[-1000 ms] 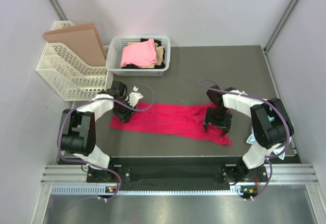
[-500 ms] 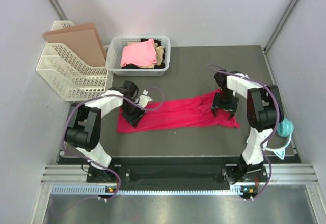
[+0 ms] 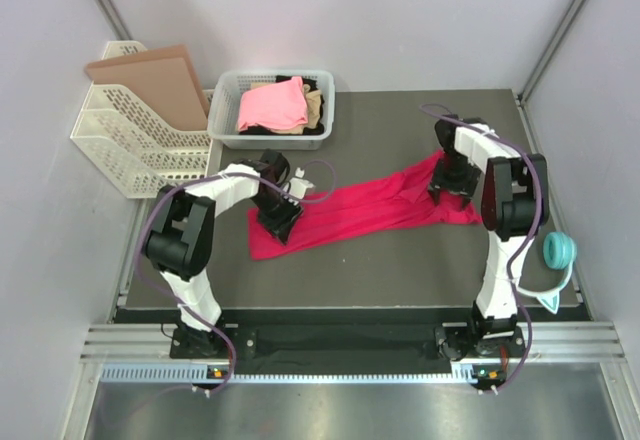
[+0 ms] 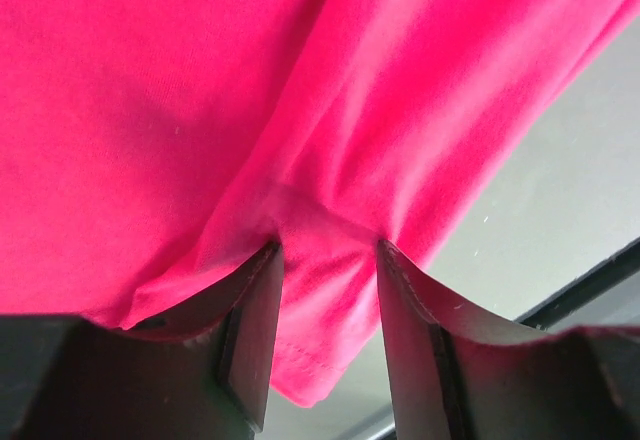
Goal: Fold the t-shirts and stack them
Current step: Rotate the tshirt 30 degrees
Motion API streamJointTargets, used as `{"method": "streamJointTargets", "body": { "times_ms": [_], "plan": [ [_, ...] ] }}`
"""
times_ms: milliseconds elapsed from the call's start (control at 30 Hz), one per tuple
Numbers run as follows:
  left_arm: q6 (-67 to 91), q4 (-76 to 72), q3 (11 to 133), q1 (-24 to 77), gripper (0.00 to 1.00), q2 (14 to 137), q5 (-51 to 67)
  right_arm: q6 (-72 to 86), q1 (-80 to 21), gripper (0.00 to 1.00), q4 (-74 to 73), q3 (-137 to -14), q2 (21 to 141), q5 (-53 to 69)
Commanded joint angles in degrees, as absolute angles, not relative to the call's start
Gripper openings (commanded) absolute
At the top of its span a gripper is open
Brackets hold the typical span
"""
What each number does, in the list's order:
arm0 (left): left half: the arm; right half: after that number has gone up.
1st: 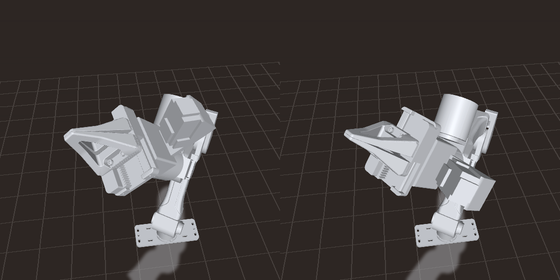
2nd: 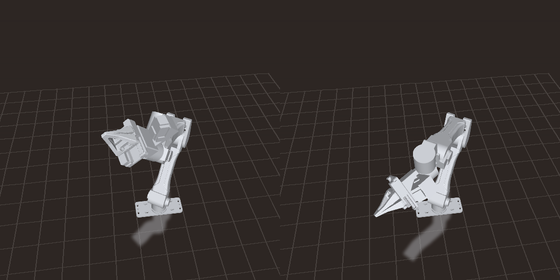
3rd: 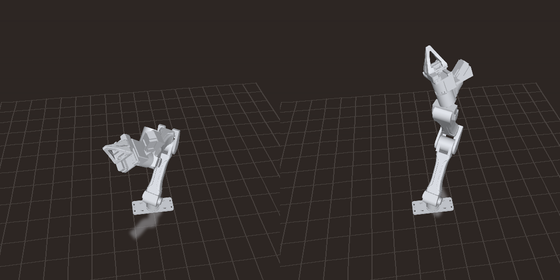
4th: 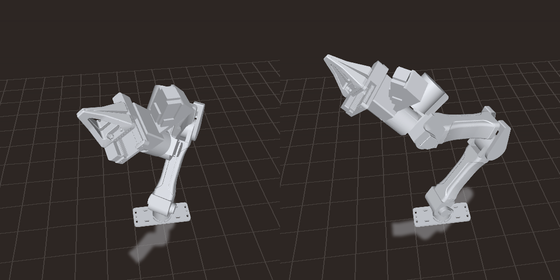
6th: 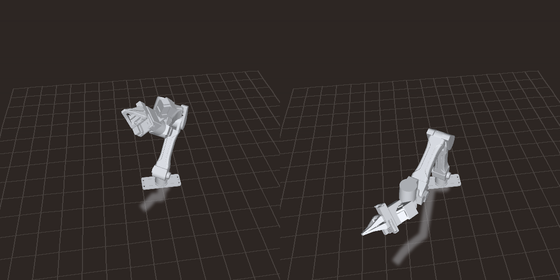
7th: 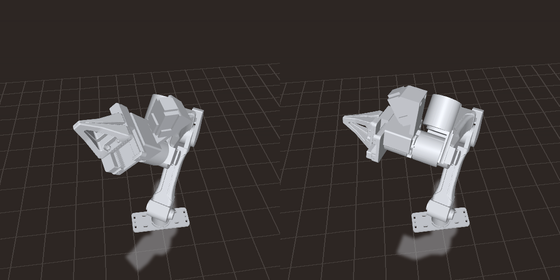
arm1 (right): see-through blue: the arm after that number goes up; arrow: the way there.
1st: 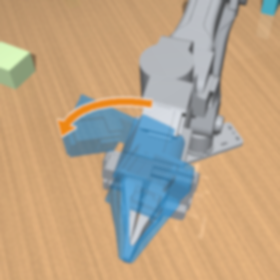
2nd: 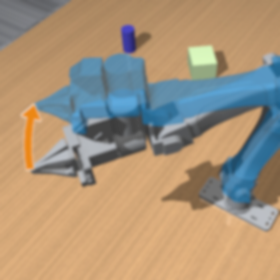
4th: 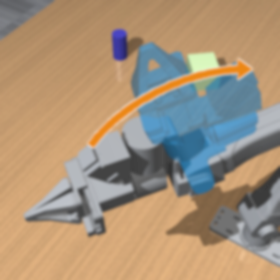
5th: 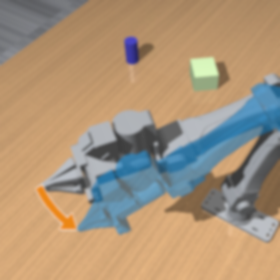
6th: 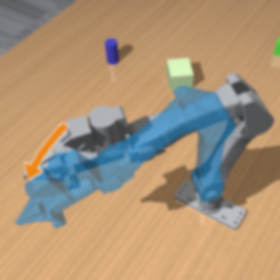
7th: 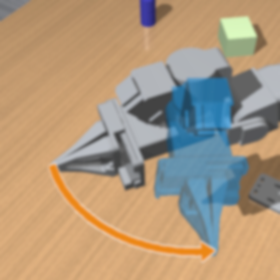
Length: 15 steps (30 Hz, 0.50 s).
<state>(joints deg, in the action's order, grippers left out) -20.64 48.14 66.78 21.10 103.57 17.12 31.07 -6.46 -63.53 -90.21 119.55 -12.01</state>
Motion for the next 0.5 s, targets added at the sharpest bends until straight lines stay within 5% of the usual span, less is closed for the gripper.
{"method": "streamJointTargets", "body": {
  "times_ms": [0, 267, 467],
  "plan": [
    [-19.60, 47.19, 68.64, 20.22, 0.48, 102.14, 18.02, 31.29, -5.45, 0.66, -55.81, -92.72, 119.11, -20.66],
    [-23.72, 55.63, 69.78, 5.46, 0.50, 90.54, 19.86, 31.20, -10.02, 0.70, -56.51, -91.67, 109.00, -21.53],
    [-20.32, 55.20, 64.87, 3.43, 0.52, 87.27, 22.05, 31.46, -13.62, 0.74, -58.70, -91.93, 103.64, -25.74]
  ]
}}
